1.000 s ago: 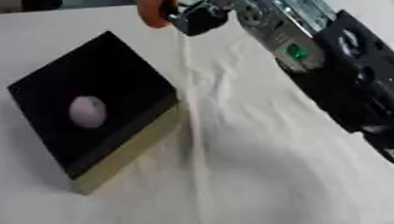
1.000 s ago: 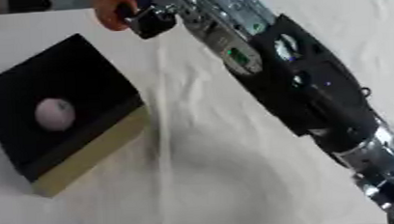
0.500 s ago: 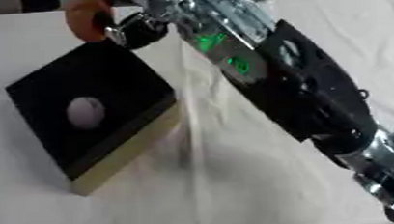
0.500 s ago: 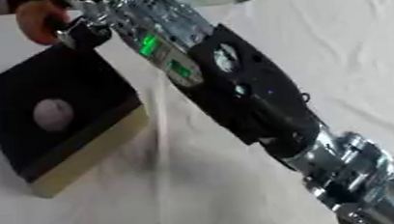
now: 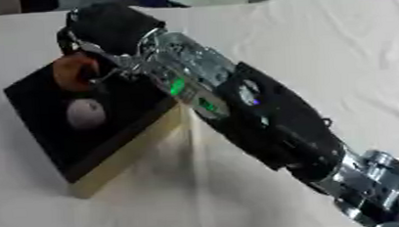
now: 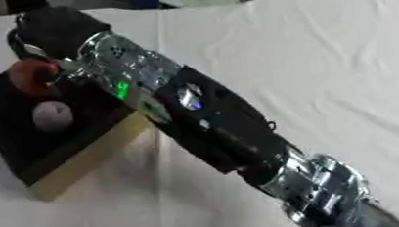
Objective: Pick up objects on the table and place them in the box.
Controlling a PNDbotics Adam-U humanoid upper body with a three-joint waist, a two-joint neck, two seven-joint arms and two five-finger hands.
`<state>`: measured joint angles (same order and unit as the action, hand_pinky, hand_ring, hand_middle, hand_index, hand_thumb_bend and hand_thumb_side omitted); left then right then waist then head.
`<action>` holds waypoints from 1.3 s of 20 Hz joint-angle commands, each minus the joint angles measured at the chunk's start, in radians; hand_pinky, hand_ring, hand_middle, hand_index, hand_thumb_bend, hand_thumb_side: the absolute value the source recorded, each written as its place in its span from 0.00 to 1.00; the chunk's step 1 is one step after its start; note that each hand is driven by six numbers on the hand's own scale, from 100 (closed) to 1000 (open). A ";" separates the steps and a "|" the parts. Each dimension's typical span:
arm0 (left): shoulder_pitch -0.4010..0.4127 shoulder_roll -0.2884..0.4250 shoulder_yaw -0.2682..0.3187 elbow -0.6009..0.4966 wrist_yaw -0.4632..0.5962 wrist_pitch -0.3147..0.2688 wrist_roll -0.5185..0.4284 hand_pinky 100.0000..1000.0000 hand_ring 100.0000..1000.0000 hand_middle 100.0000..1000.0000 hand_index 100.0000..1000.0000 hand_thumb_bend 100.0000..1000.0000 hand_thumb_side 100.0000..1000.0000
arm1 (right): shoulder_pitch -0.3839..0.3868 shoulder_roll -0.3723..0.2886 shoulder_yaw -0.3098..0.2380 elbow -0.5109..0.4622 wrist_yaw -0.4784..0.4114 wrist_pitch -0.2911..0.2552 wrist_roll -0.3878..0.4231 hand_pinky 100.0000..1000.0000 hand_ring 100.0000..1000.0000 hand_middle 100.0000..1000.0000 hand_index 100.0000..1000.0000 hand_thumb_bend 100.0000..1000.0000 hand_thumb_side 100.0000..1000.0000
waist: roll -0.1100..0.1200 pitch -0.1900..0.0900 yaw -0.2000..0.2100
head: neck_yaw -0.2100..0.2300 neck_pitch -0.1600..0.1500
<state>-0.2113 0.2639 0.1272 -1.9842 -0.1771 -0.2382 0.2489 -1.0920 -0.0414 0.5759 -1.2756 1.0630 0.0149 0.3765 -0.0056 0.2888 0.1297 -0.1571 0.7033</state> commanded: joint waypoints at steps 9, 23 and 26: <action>-0.009 0.006 0.004 -0.016 -0.002 0.000 -0.006 0.70 0.76 0.81 0.80 0.00 0.89 | -0.025 0.045 0.018 0.105 0.029 -0.106 0.034 0.78 0.70 0.63 0.80 0.00 0.05 | 0.004 -0.018 0.004 | -0.007 0.000; -0.011 0.005 0.006 -0.016 -0.002 0.002 -0.011 0.70 0.75 0.81 0.80 0.00 0.89 | -0.035 0.034 -0.042 -0.055 0.119 -0.101 0.067 0.84 0.81 0.76 0.90 0.00 0.35 | 0.006 -0.020 0.001 | -0.002 0.000; -0.011 0.006 0.008 -0.016 -0.002 0.002 -0.008 0.70 0.75 0.81 0.80 0.00 0.89 | -0.038 0.012 -0.088 -0.149 0.101 -0.070 0.029 0.83 0.77 0.74 0.89 0.00 0.34 | 0.006 -0.020 -0.003 | 0.003 0.001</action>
<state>-0.2114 0.2593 0.1271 -1.9842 -0.1771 -0.2354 0.2409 -1.1036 -0.0137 0.5135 -1.3711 1.1663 -0.0670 0.4199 -0.0072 0.2891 0.1266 -0.1575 0.7033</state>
